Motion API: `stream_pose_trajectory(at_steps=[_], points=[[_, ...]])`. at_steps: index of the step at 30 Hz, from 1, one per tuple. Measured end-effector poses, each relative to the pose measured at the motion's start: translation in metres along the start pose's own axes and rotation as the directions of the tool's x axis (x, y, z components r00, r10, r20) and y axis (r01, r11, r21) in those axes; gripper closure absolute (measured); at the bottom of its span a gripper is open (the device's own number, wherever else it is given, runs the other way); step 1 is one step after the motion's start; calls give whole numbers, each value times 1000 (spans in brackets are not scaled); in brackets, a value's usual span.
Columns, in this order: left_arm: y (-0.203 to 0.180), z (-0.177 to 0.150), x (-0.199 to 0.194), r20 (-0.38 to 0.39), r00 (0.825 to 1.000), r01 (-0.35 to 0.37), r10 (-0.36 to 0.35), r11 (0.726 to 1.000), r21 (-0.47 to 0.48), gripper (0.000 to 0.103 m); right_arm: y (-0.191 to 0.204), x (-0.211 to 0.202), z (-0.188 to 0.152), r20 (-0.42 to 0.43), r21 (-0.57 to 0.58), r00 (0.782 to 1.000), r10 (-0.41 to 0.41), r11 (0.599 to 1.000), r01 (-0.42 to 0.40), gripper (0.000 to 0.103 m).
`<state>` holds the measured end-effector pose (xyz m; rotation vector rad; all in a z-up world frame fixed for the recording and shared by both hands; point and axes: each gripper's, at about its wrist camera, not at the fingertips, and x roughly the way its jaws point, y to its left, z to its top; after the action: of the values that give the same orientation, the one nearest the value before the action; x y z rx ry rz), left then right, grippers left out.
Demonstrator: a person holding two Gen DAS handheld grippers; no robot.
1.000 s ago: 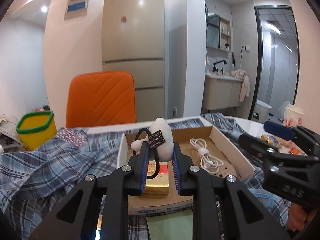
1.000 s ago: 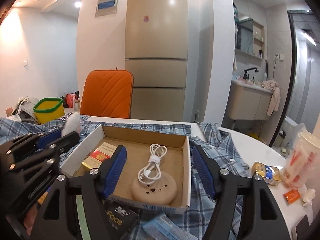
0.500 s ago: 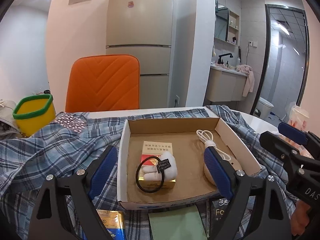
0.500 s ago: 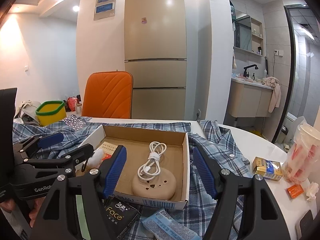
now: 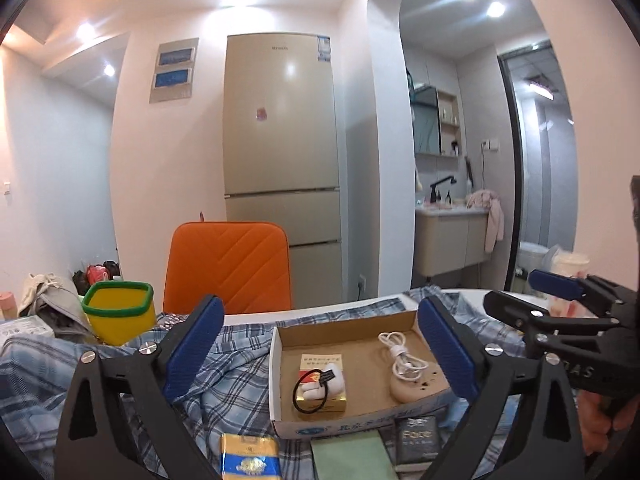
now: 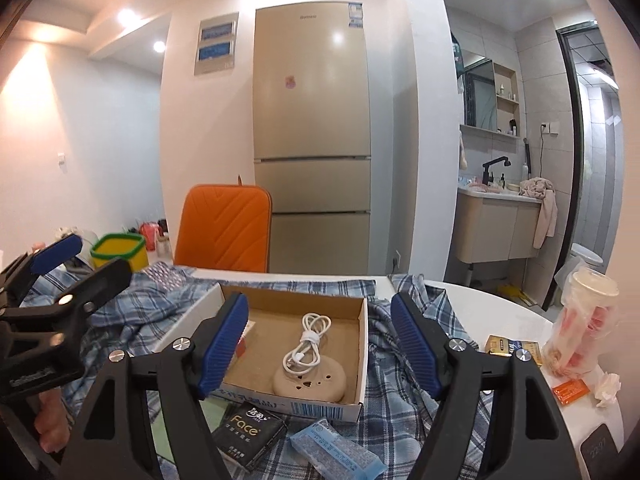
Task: Organize soft objects
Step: 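Lower the white plush toy into the box and open the left tool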
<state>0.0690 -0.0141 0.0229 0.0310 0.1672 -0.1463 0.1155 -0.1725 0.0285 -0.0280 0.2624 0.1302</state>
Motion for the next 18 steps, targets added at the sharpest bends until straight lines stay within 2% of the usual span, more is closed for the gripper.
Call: stream_pose_trajectory(at_steps=[3,6,9,14,18], points=[[-4,-3,-16,29,1000,1,-1,1000,5,1,-2,-16,0,53,-5,999,-7,1000,7,16],[-10,-8,-28,52,999,10,-11,1000,28,1,-2,-27,-2,88,-14,996,-17,1000,19,14],[-12,-15,-36,81,997,2,-5,999,45,1,-4,-37,-8,126,-2,992,-27,1000,28,0],[-6,-25,-34,64,998,-3,2,1000,20,1,-4,-43,-17,156,-9,987,-41,999,43,0],[-7,-28,-36,67,998,-23,21,999,22,1,-3,-41,-23,140,-13,989,-36,999,38,0]])
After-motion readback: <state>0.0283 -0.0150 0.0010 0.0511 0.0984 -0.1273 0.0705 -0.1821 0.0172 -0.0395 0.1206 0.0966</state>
